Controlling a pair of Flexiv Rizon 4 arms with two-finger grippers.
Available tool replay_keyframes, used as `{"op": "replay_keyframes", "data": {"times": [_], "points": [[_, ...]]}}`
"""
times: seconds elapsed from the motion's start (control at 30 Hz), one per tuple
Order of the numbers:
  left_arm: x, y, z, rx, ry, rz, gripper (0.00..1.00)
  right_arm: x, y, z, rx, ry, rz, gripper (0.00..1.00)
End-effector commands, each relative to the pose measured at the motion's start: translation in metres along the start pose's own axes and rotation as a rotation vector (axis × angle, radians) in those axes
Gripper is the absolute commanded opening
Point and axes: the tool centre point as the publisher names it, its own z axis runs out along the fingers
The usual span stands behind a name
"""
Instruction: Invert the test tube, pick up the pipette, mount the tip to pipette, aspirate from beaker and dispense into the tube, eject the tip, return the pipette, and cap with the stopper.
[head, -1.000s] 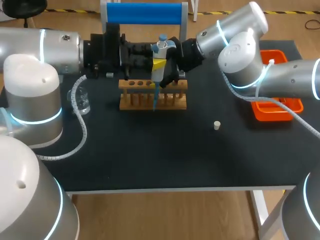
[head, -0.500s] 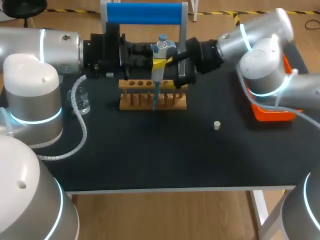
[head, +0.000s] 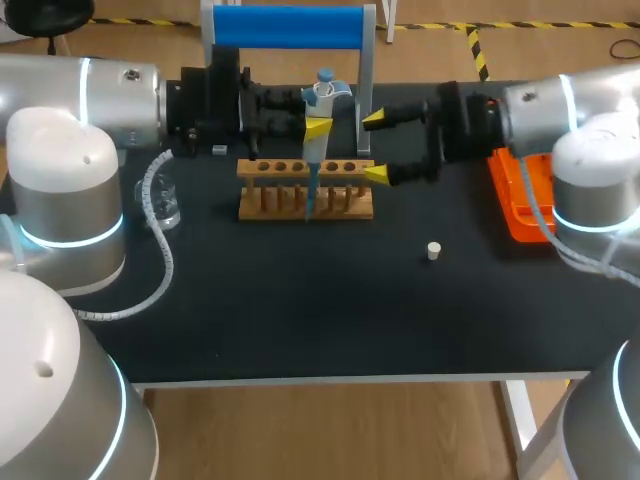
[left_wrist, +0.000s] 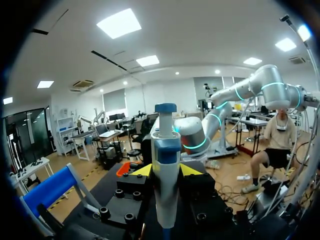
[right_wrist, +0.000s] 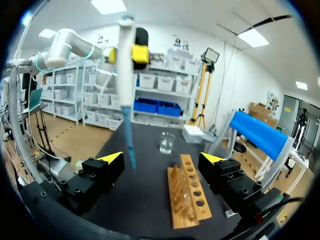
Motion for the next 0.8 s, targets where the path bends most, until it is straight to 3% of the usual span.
{"op": "replay_keyframes", "data": {"times": [0.03,0.5,0.8], "points": [[0.000,0.000,0.001,0.002,0.000,0.001,0.00,0.020,0.012,-0.022,-0.052,-0.008,-0.006,1.00],[0.000,0.000,0.001,0.002,0.000,0.001,0.00,0.027,0.047,0.004,-0.230,0.104,0.057,1.00],[0.000,0.000,0.001,0.002,0.000,0.001,0.00,0.034,0.067,0.026,-0.260,0.151,0.067,1.00]]}}
